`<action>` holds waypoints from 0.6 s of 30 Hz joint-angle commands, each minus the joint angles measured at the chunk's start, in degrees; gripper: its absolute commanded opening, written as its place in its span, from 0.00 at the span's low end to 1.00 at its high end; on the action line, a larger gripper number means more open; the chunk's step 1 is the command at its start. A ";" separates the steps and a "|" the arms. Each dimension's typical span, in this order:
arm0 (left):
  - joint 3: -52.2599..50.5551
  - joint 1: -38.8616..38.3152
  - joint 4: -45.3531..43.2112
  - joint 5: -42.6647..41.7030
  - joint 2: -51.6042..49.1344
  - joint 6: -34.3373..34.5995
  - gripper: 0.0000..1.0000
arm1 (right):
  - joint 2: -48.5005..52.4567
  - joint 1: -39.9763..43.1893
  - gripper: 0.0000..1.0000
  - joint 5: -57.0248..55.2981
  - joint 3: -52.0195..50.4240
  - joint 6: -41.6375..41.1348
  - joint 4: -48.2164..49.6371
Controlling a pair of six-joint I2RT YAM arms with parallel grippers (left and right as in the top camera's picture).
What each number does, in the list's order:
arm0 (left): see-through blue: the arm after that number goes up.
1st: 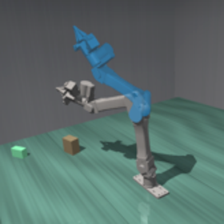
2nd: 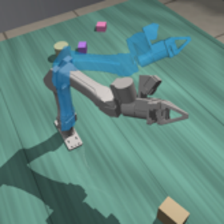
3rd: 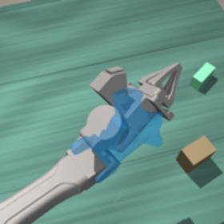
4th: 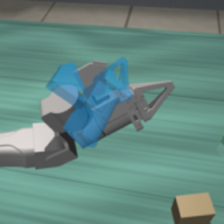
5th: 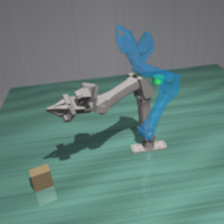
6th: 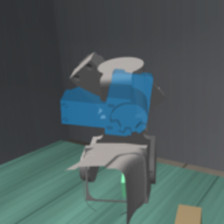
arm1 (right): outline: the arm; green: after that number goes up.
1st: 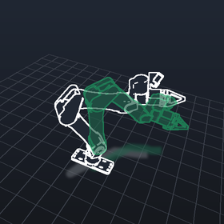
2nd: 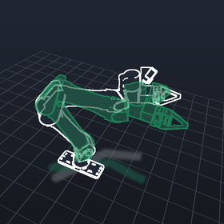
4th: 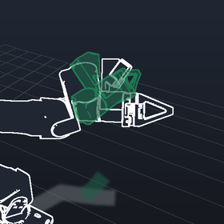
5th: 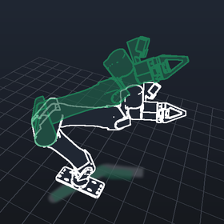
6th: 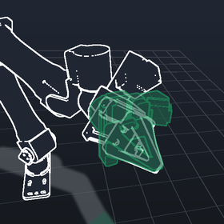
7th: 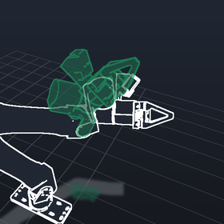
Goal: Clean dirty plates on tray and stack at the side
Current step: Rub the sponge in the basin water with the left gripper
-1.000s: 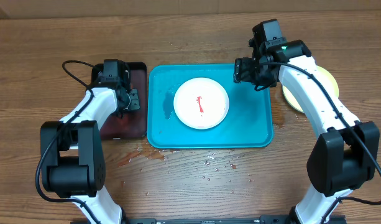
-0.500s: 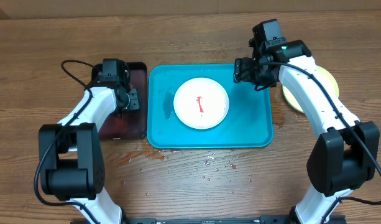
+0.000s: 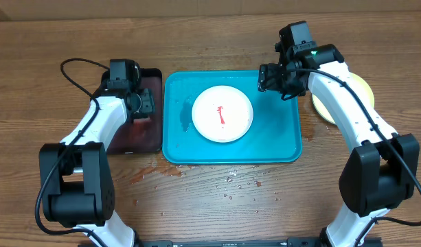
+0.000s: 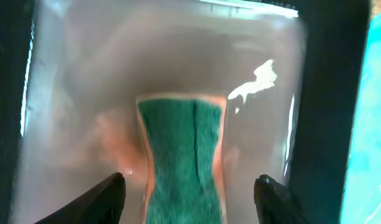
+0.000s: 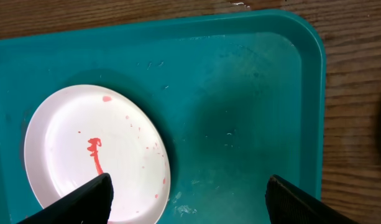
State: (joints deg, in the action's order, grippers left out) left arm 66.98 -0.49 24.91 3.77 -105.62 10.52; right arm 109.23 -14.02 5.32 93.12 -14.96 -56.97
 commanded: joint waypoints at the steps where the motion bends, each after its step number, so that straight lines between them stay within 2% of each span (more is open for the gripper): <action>1: 1.27 0.00 -1.33 1.11 -0.33 0.09 0.67 | -1.22 0.00 0.80 -0.42 1.09 0.24 0.28; 18: 1.27 0.00 -5.84 -0.92 -6.54 2.03 0.63 | -1.22 0.00 0.80 -0.42 1.09 0.24 0.72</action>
State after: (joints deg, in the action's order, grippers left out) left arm 67.11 -0.49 19.51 3.70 -110.61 11.11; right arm 109.23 -14.02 5.32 93.12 -14.96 -56.58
